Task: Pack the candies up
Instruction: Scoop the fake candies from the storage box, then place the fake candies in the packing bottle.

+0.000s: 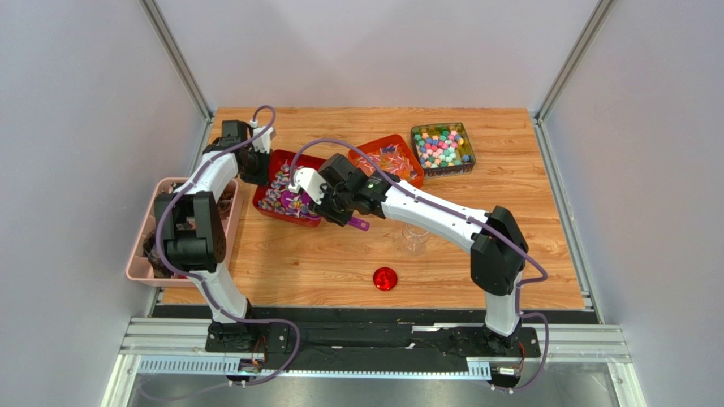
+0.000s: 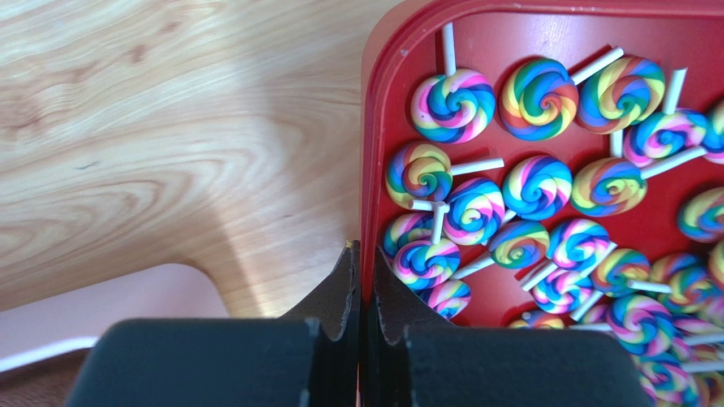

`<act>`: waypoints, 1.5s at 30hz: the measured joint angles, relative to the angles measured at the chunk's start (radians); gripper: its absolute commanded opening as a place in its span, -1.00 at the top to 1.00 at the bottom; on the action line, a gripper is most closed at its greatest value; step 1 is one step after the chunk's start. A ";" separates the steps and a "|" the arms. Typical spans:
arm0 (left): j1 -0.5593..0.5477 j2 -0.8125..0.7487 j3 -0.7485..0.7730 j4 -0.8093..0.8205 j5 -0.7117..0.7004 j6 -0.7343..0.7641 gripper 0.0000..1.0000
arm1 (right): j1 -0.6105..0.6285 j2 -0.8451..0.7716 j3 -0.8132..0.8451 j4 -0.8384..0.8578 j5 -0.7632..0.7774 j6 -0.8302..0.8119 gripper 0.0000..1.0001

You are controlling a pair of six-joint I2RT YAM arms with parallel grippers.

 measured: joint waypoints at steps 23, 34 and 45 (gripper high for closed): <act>0.034 0.057 0.020 -0.004 0.015 -0.002 1.00 | -0.357 -0.332 -0.019 -0.092 -0.175 -0.014 1.00; 0.034 0.057 0.005 -0.003 0.034 0.006 1.00 | -0.423 -0.450 -0.123 -0.212 -0.201 -0.134 1.00; 0.034 0.040 -0.052 0.000 0.035 0.032 1.00 | -0.444 -0.535 -0.129 -0.525 -0.056 -0.352 1.00</act>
